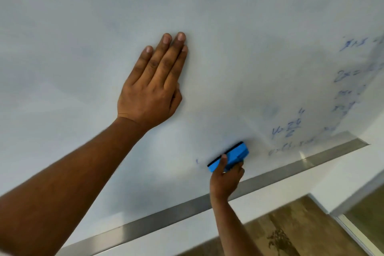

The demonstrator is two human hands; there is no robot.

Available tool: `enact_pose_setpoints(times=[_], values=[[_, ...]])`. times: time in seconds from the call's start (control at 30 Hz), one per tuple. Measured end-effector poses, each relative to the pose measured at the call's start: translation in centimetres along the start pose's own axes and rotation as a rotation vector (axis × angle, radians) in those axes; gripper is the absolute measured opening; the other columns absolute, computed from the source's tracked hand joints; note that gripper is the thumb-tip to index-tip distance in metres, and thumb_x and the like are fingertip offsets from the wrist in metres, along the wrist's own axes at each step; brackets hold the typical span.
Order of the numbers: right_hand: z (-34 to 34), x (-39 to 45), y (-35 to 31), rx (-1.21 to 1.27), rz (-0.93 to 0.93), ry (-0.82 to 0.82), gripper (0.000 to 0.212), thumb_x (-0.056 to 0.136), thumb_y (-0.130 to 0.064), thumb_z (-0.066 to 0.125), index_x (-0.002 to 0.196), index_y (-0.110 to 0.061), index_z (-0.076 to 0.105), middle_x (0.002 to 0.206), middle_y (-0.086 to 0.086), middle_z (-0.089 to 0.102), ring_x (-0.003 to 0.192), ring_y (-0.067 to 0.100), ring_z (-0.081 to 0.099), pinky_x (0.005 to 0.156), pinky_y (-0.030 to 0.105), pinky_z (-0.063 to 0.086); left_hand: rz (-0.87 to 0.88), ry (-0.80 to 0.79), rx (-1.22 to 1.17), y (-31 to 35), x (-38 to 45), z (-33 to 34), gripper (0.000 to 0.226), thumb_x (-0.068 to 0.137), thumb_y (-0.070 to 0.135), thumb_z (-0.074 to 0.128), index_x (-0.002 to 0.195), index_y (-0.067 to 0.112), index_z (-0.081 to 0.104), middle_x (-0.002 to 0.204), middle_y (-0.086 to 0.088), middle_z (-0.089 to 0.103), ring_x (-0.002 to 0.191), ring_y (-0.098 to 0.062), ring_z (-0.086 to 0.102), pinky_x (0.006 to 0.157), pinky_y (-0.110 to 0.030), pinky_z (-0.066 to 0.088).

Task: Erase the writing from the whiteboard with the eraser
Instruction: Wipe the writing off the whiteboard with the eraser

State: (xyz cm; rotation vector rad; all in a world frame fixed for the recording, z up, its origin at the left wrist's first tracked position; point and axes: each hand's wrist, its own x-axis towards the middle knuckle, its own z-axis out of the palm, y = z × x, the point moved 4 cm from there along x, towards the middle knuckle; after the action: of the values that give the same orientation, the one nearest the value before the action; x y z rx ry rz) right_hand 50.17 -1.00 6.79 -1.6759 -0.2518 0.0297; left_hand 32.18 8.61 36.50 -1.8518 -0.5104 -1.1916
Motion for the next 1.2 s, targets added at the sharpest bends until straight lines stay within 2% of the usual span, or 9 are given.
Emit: enact_pose_setpoints(times=[0.07,0.13,0.27,0.4,0.5,0.67,0.93,1.07,1.2], values=[[0.0,0.1,2.7,0.017,0.325,0.052,0.061,0.101,-0.045,0.055,0.136,0.005,0.051,0.121,0.027,0.061,0.106,0.045,0.065,0.080,0.041,0.053,0.002,0.009,0.004,0.1,0.0,-0.2,0.070,0.102,0.014,0.050,0.168,0.001,0.032,0.175,-0.015,0.033,0.164,-0.030,0.027,0.137,-0.043,0.016],[0.9,-3.1,2.0,0.029,0.341,0.026,0.059,0.099,-0.044,0.059,0.134,0.004,0.053,0.118,0.024,0.063,0.104,0.044,0.067,0.078,0.039,0.054,0.008,0.018,0.000,0.2,0.1,-0.2,0.069,0.101,0.013,0.051,0.167,0.000,0.035,0.174,-0.016,0.034,0.163,-0.031,0.031,0.136,-0.043,0.018],[3.8,-10.8,-5.0,0.149,-0.135,-0.087,0.066,0.095,-0.055,0.062,0.143,-0.015,0.044,0.118,-0.001,0.052,0.104,0.018,0.068,0.078,0.027,0.061,0.014,0.022,-0.009,0.0,0.2,-0.3,0.069,0.101,0.011,0.051,0.167,0.000,0.034,0.174,-0.017,0.034,0.162,-0.033,0.032,0.136,-0.044,0.017],[3.9,-7.4,-9.0,0.063,-0.367,0.048,0.069,0.100,-0.050,0.057,0.152,-0.010,0.034,0.118,0.005,0.051,0.100,0.017,0.065,0.075,0.025,0.060,0.013,0.018,-0.020,-0.1,0.0,-0.1,0.070,0.101,0.013,0.050,0.168,0.001,0.032,0.175,-0.016,0.032,0.163,-0.032,0.030,0.137,-0.043,0.014],[3.0,-3.4,-4.7,0.055,0.013,0.193,0.067,0.103,-0.042,0.054,0.152,-0.001,0.033,0.119,0.021,0.053,0.104,0.042,0.062,0.082,0.047,0.059,0.015,0.021,-0.026,0.2,-0.3,-0.1,0.071,0.100,0.013,0.049,0.168,0.001,0.031,0.175,-0.015,0.031,0.164,-0.031,0.029,0.137,-0.043,0.014],[4.6,-9.0,2.0,-0.008,0.594,0.047,0.063,0.103,-0.039,0.053,0.143,0.007,0.038,0.128,0.035,0.051,0.109,0.053,0.060,0.090,0.055,0.054,0.019,0.013,-0.029,0.3,-0.2,0.0,0.072,0.101,0.014,0.046,0.169,0.000,0.028,0.176,-0.016,0.029,0.164,-0.032,0.028,0.137,-0.044,0.014],[5.1,-10.7,-10.3,0.104,-0.380,-0.009,0.072,0.103,-0.047,0.053,0.159,-0.013,0.024,0.131,0.005,0.051,0.114,0.013,0.063,0.088,0.022,0.058,0.018,0.052,-0.036,0.0,-0.2,0.4,0.074,0.099,0.013,0.050,0.169,0.001,0.029,0.176,-0.015,0.030,0.164,-0.030,0.029,0.137,-0.043,0.018],[3.4,-4.2,-4.4,0.041,0.130,0.204,0.067,0.104,-0.033,0.053,0.153,0.007,0.029,0.125,0.032,0.053,0.111,0.049,0.058,0.092,0.054,0.054,0.012,0.040,-0.034,0.2,-0.3,0.2,0.073,0.100,0.014,0.050,0.169,0.001,0.030,0.176,-0.015,0.030,0.164,-0.030,0.028,0.137,-0.043,0.018],[5.0,-8.5,0.8,-0.005,0.517,0.017,0.071,0.105,-0.034,0.051,0.155,0.005,0.019,0.134,0.035,0.050,0.115,0.052,0.058,0.097,0.059,0.052,0.008,0.016,-0.018,0.2,-0.3,0.3,0.072,0.102,0.016,0.048,0.169,0.002,0.028,0.176,-0.015,0.030,0.165,-0.030,0.026,0.137,-0.043,0.016]])
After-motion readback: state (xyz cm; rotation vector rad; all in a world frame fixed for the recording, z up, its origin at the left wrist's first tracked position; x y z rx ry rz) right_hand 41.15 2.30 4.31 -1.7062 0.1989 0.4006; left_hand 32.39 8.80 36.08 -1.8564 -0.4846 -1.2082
